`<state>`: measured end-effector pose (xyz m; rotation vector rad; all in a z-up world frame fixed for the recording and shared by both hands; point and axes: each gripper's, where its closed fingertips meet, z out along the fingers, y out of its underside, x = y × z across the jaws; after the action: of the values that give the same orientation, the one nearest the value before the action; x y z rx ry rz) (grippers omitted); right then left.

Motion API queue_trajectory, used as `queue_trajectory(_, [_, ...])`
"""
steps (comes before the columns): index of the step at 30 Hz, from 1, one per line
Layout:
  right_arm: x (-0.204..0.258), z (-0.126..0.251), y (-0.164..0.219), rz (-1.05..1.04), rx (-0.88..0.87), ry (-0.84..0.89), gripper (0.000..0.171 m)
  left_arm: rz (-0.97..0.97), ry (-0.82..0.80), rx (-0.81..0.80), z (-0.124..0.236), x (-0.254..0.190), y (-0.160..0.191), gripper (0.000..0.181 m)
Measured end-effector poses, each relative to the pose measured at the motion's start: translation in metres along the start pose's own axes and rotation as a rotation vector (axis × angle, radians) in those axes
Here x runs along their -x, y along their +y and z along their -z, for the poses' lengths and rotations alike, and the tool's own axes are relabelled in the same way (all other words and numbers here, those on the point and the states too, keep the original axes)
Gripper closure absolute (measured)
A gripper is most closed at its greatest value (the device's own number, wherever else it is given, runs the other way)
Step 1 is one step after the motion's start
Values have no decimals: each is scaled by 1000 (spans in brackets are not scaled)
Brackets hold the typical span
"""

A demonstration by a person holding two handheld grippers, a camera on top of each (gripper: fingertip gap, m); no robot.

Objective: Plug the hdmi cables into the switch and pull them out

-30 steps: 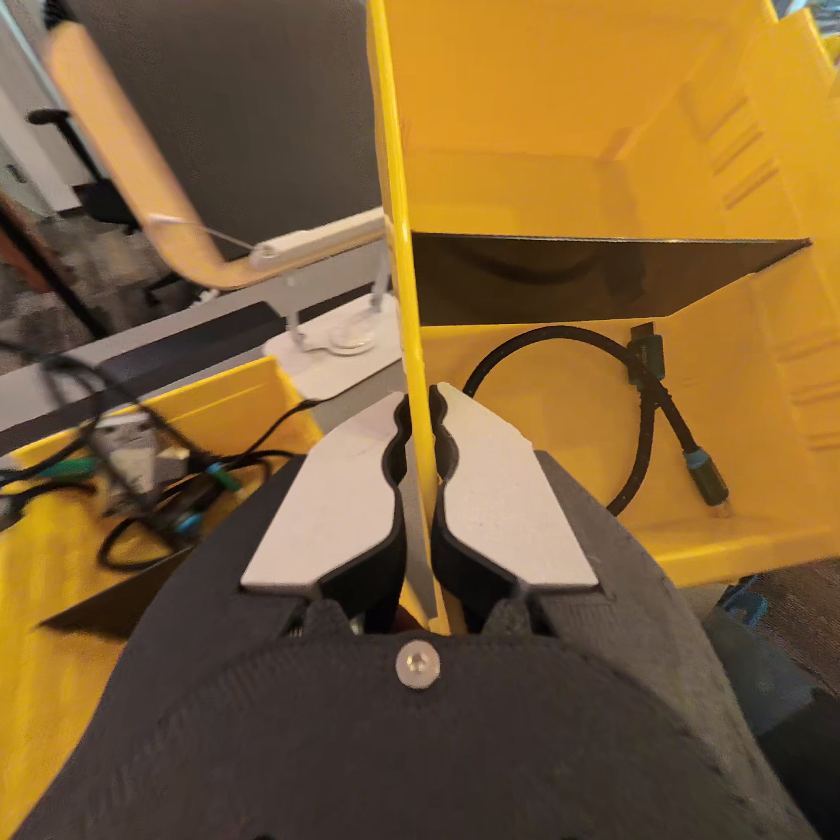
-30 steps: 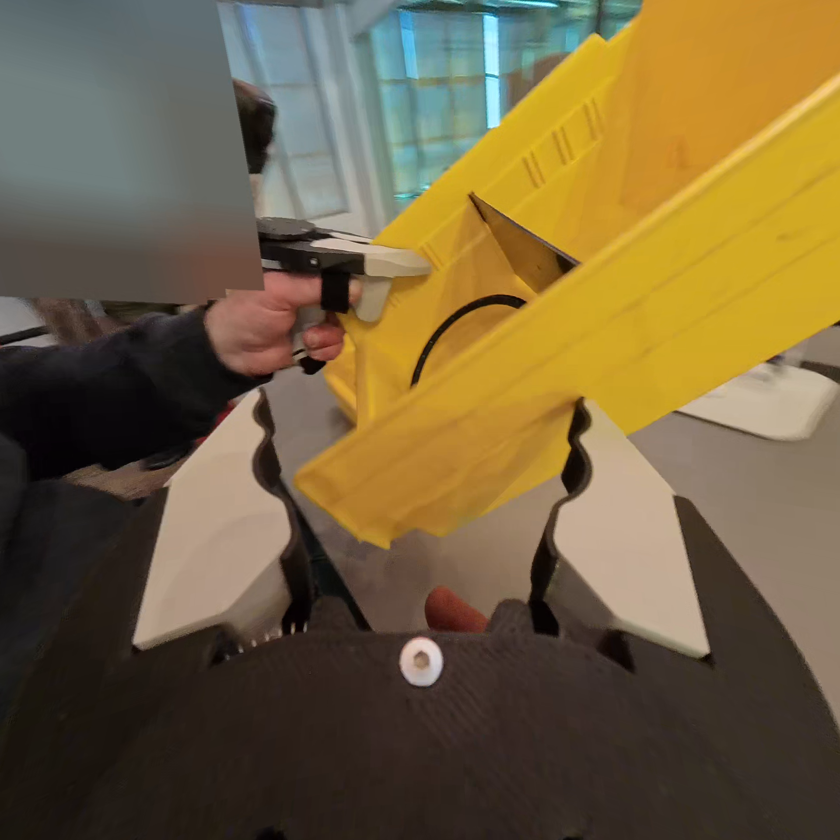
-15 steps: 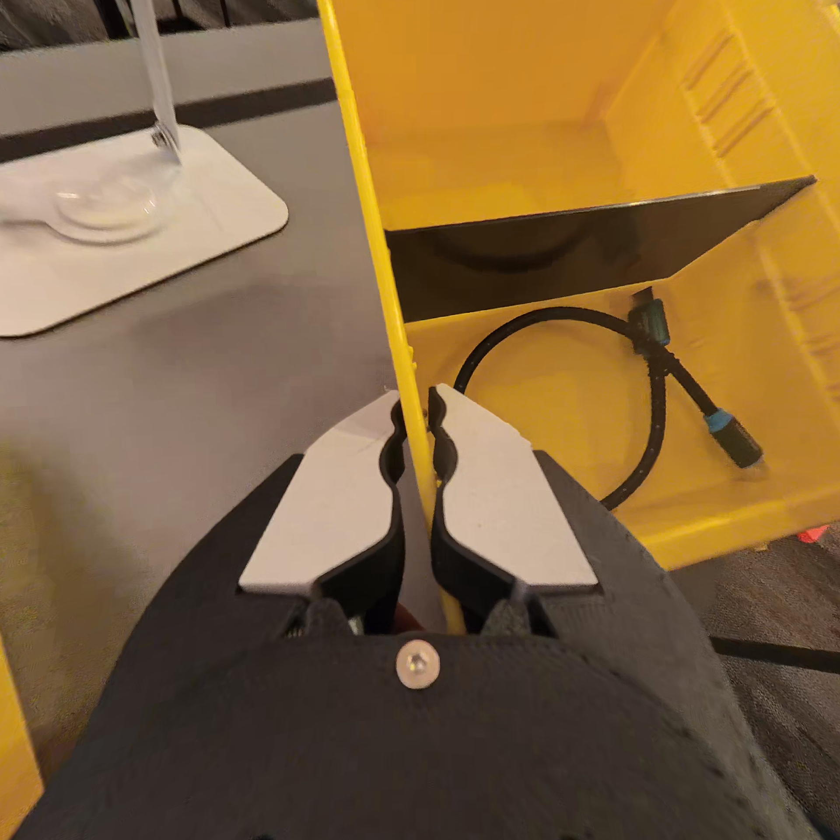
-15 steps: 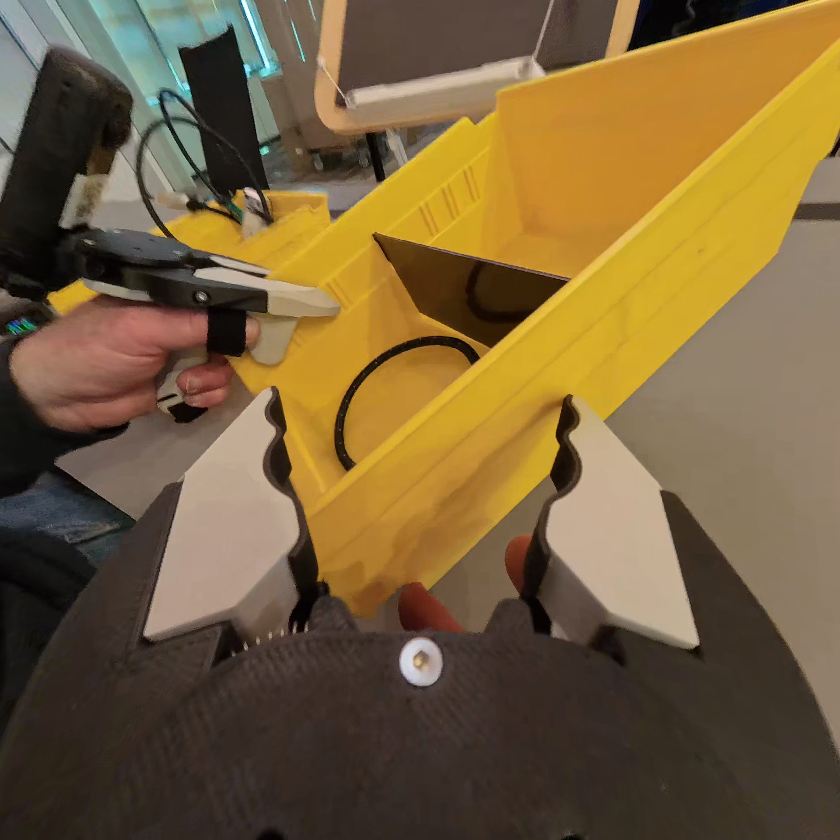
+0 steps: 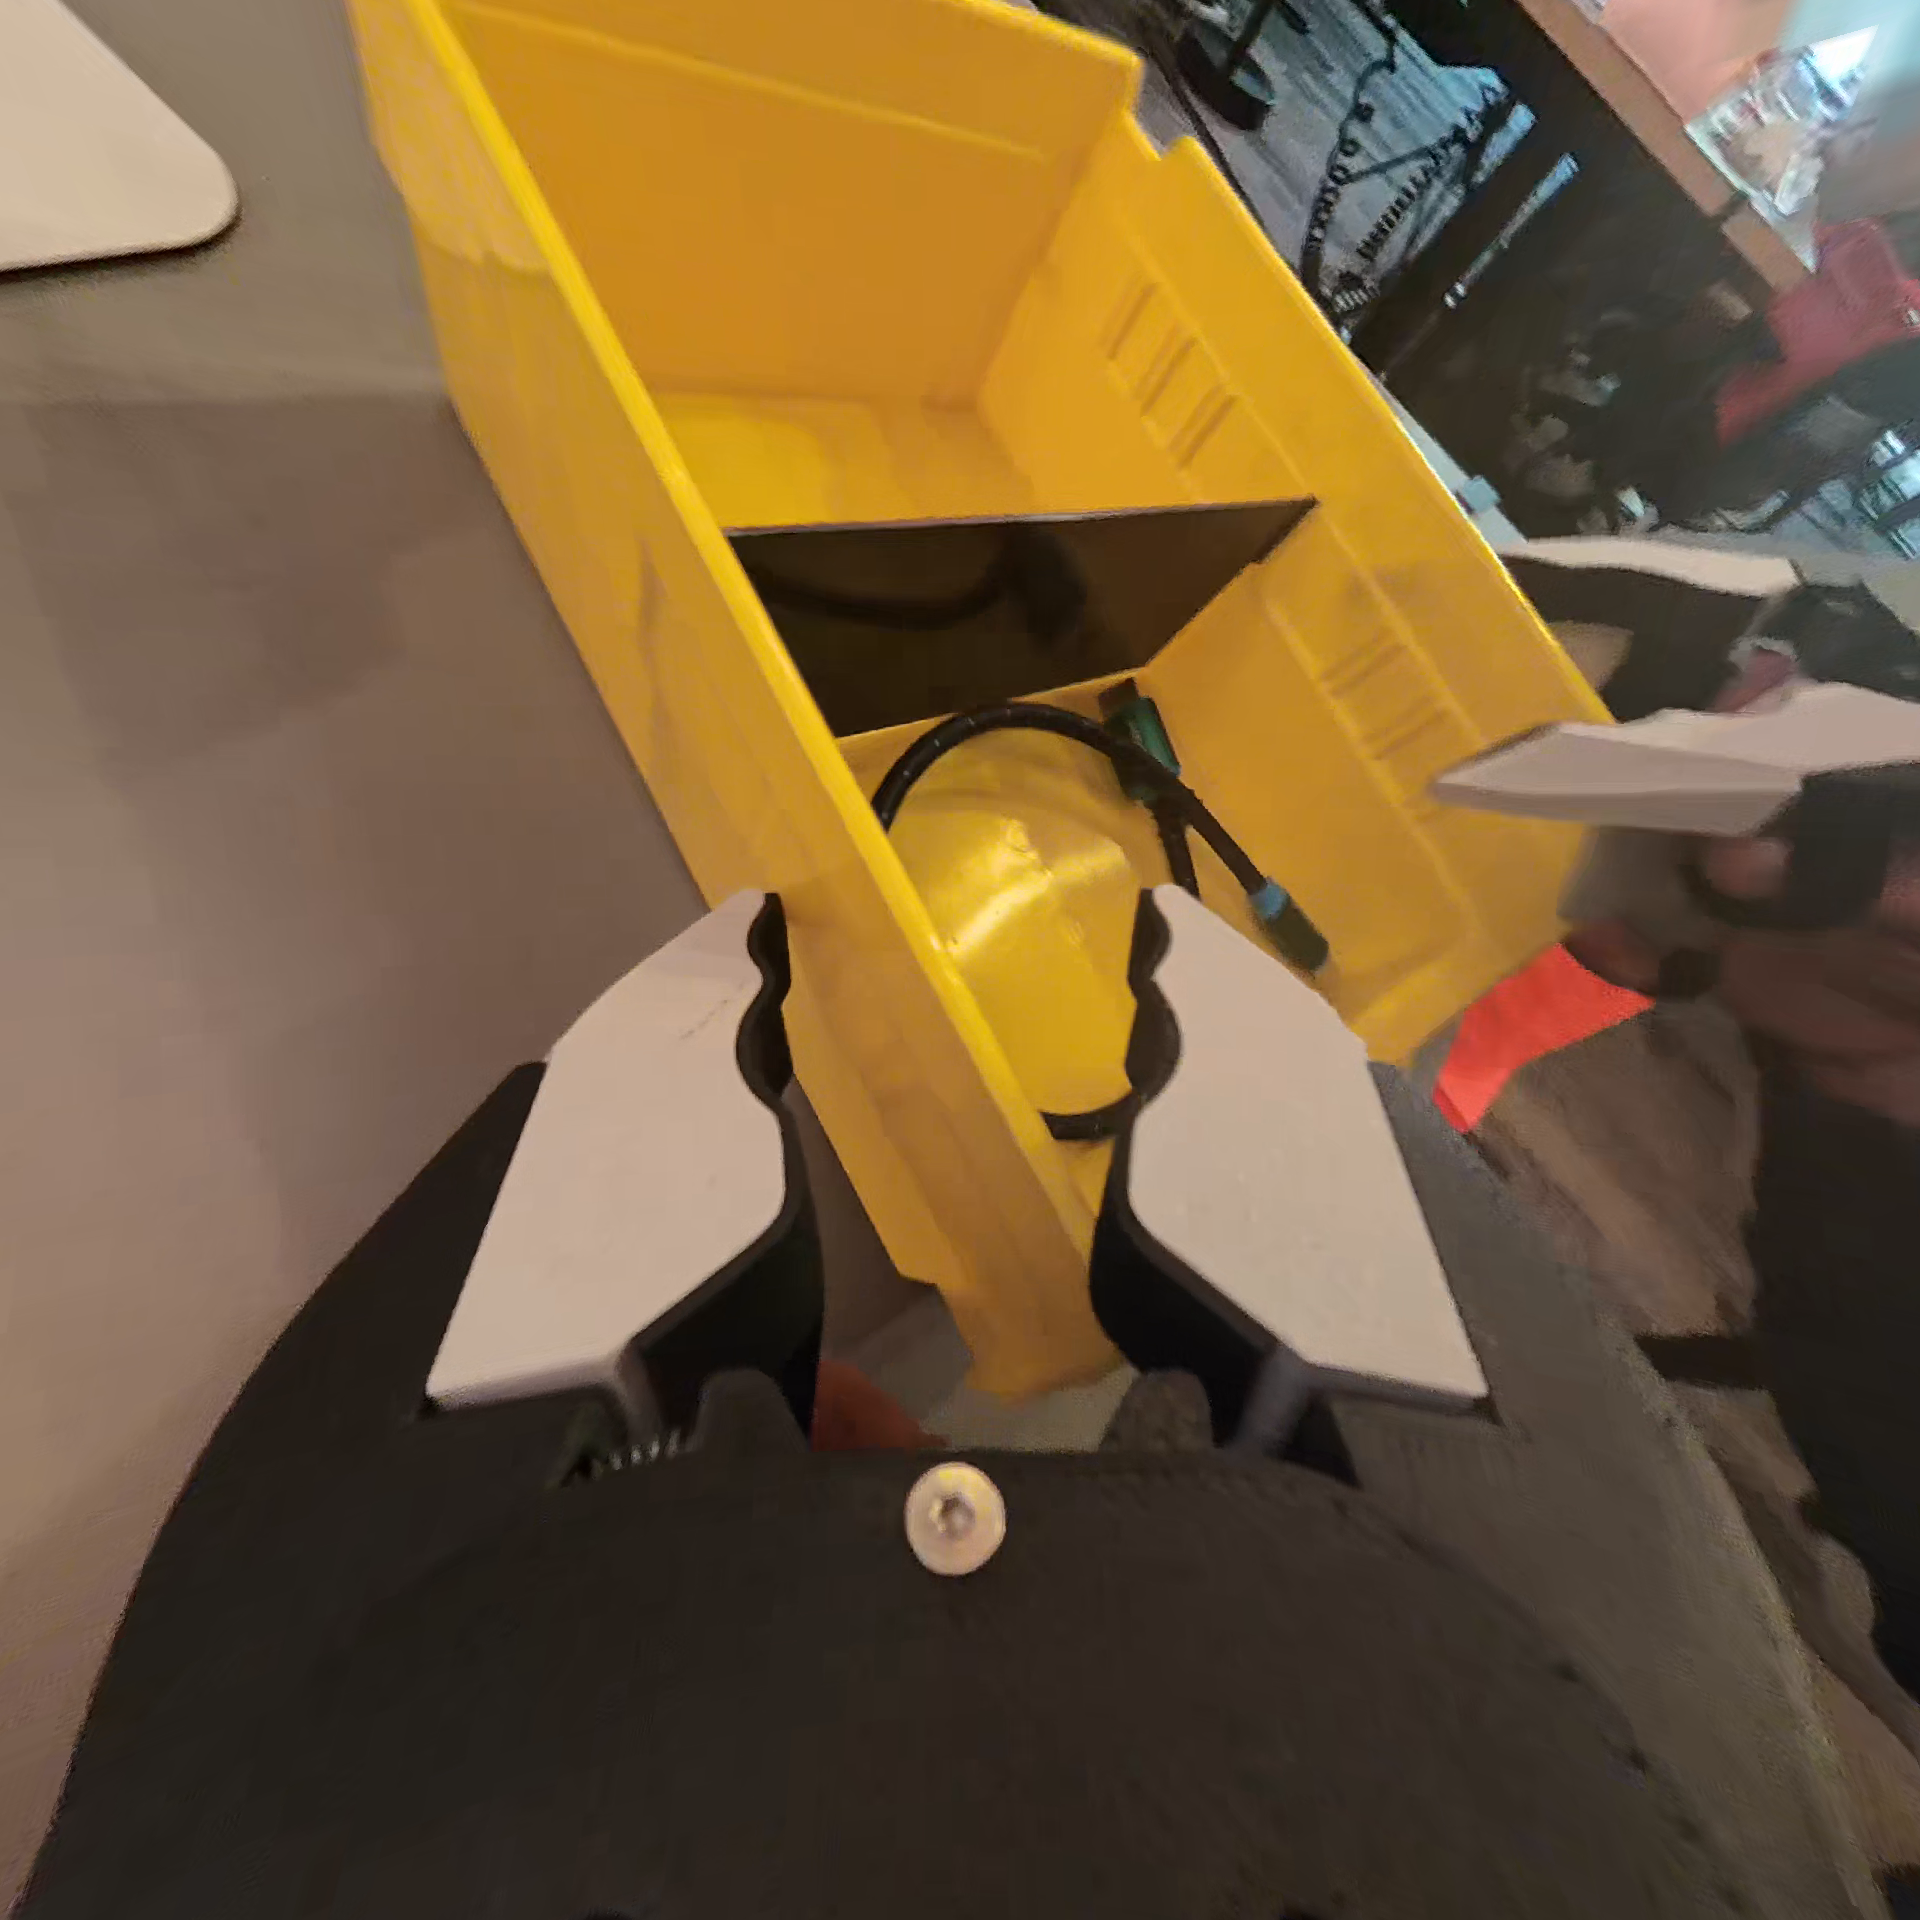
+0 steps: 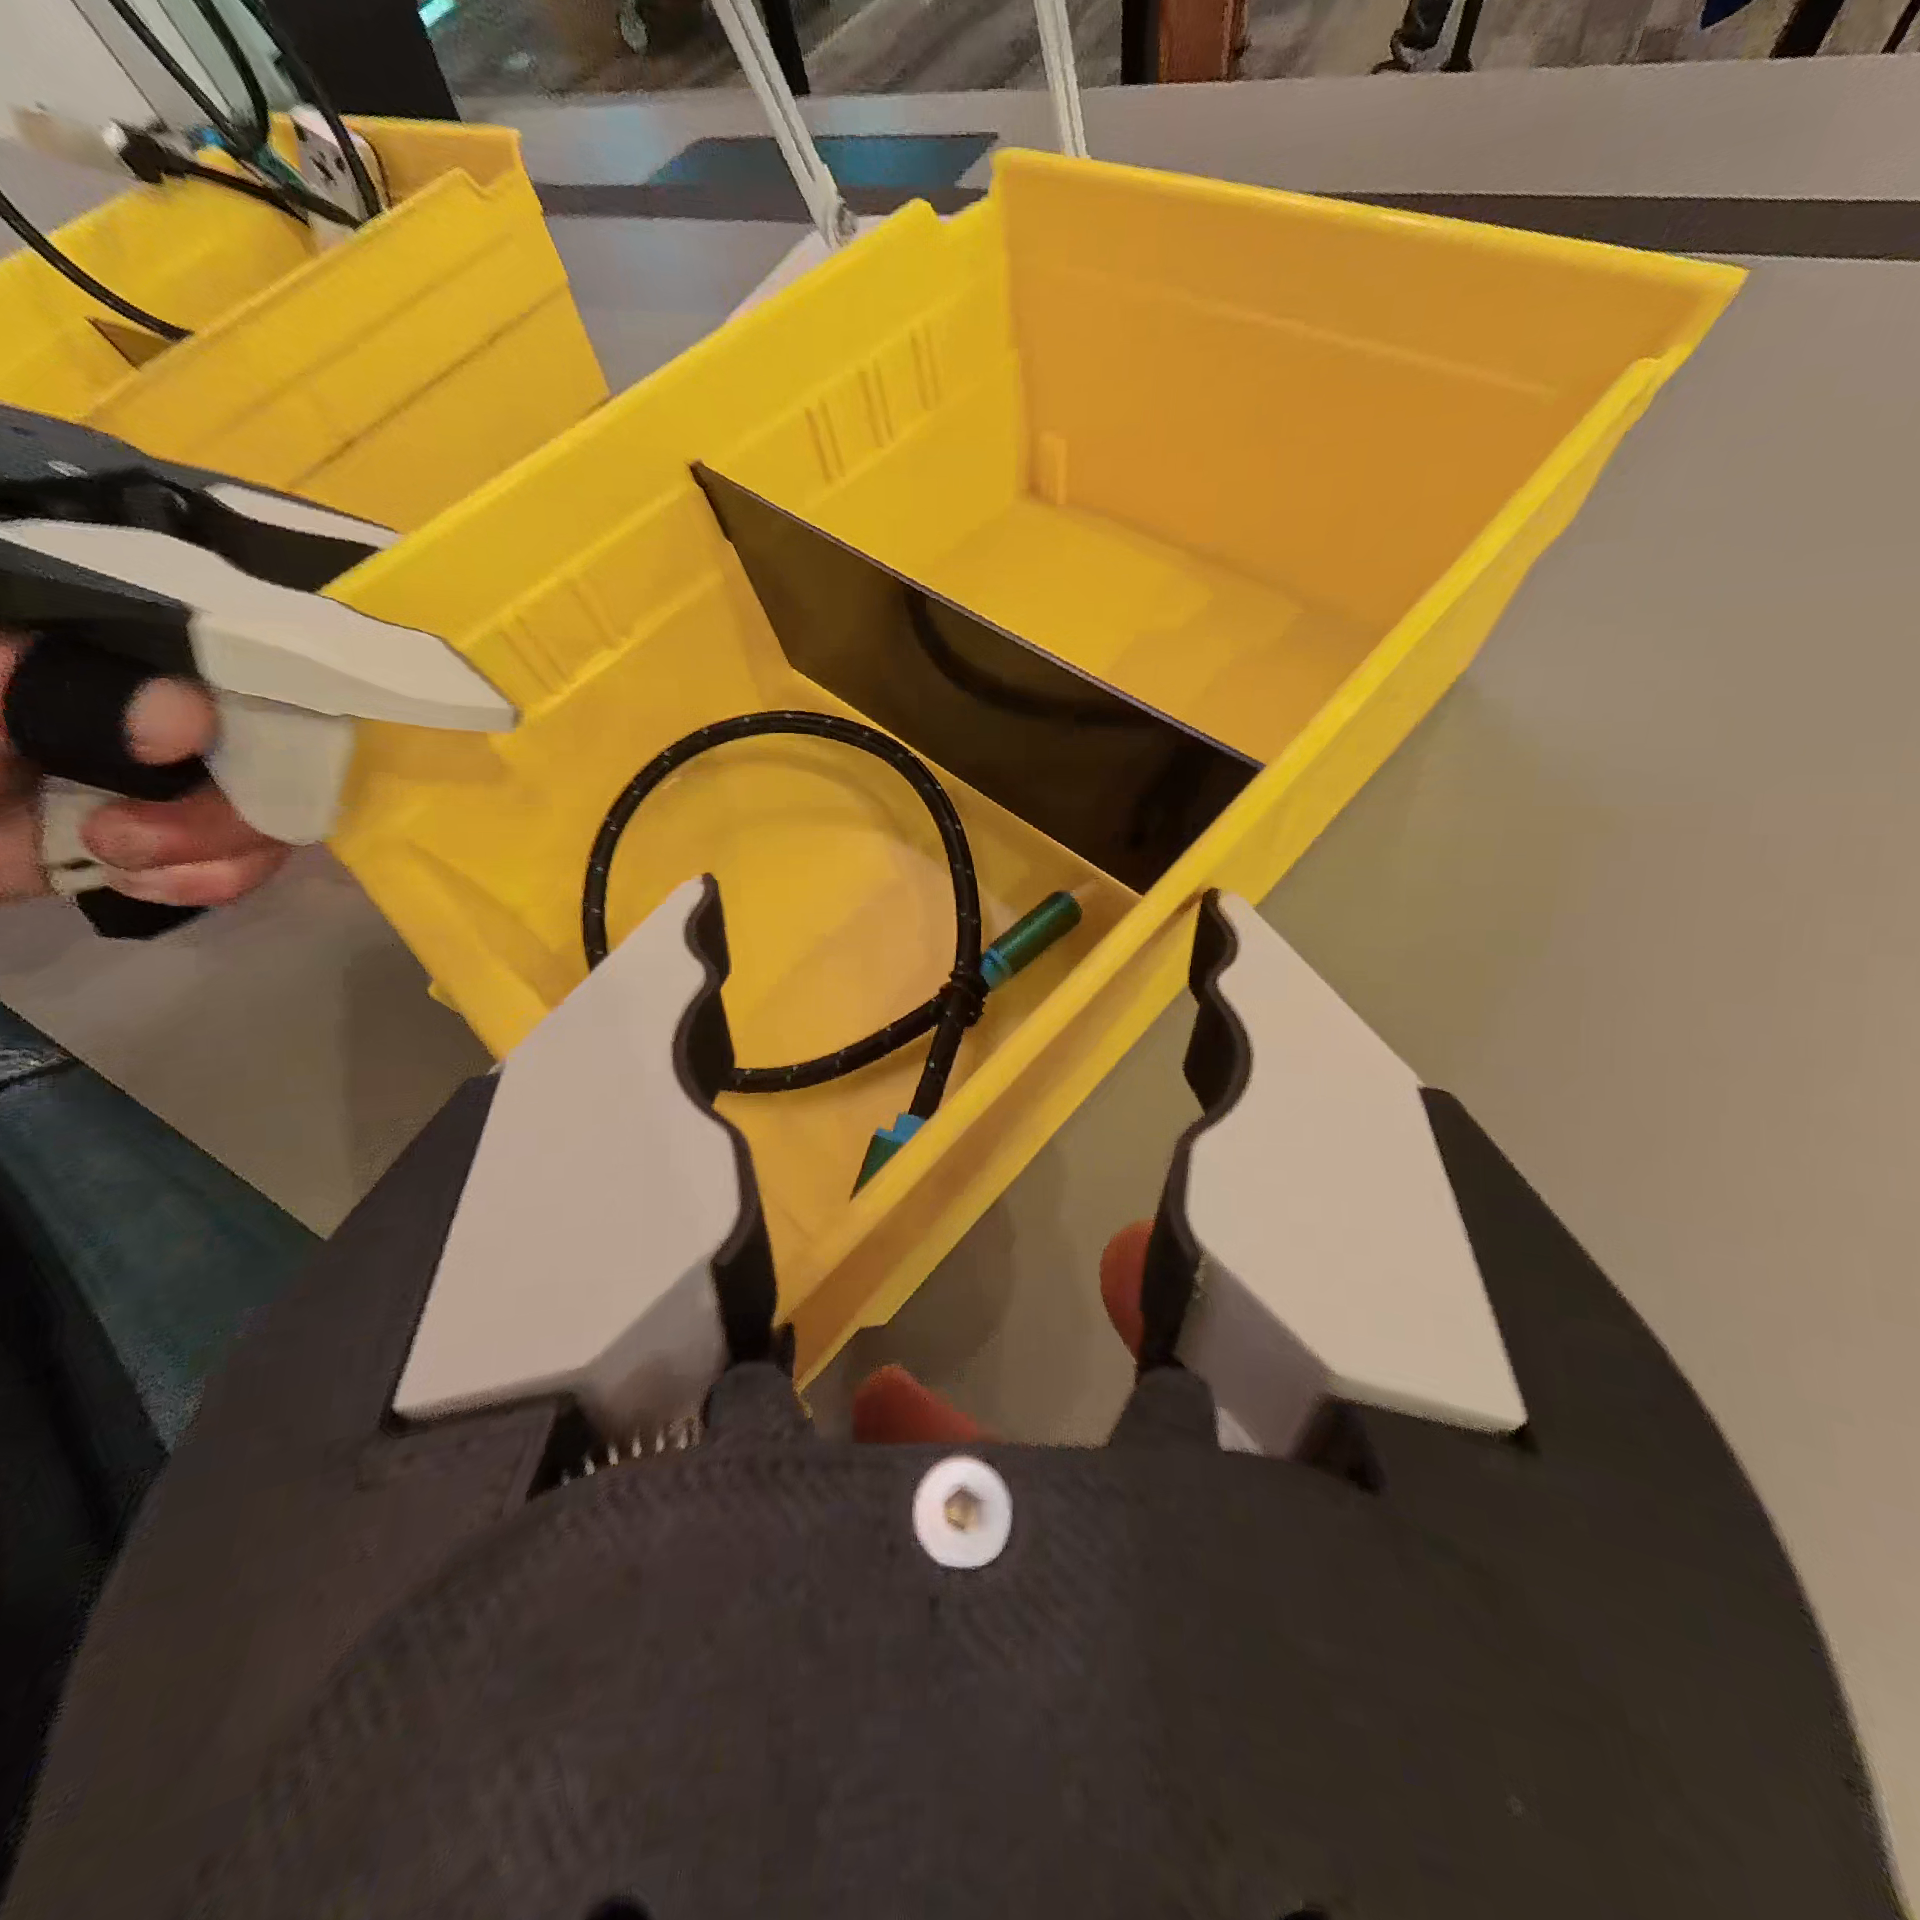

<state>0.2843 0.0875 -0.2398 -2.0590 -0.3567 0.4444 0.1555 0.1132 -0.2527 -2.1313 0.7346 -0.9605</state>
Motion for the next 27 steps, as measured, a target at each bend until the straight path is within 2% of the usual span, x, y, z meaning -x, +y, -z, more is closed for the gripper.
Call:
queue_trajectory(1, [-4, 1, 0, 17, 15, 14, 90, -10, 22, 14, 1, -4, 1, 115])
queue_trajectory(6, [-34, 4, -3, 151, 79, 185, 120, -28, 117, -16, 29, -25, -17, 111])
queue_trajectory(8, [-45, 4, -6, 180, 86, 223, 127, -73, 152, -31, 56, -37, -24, 119])
queue_trajectory(10, [-61, 6, -9, 211, 93, 292, 140, -178, 64, -99, 96, -29, -36, 127])
queue_trajectory(12, [-80, 10, -9, 264, 107, 378, 149, -281, -120, -171, 147, 2, -49, 129])
queue_trajectory(15, [-100, 14, -11, 263, 93, 427, 160, -315, -478, -210, 232, 87, -54, 124])
queue_trajectory(19, [-116, 19, -13, 265, 84, 431, 162, -207, -839, -97, 324, 204, -14, 108])
queue_trajectory(20, [-119, 19, -13, 271, 84, 441, 161, -169, -883, -80, 338, 224, -2, 106])
queue_trajectory(23, [-129, 23, -14, 276, 86, 472, 161, -157, -988, 65, 359, 269, 34, 98])
queue_trajectory(27, [-141, 31, -12, 254, 92, 502, 161, -53, -891, 161, 339, 291, 72, 121])
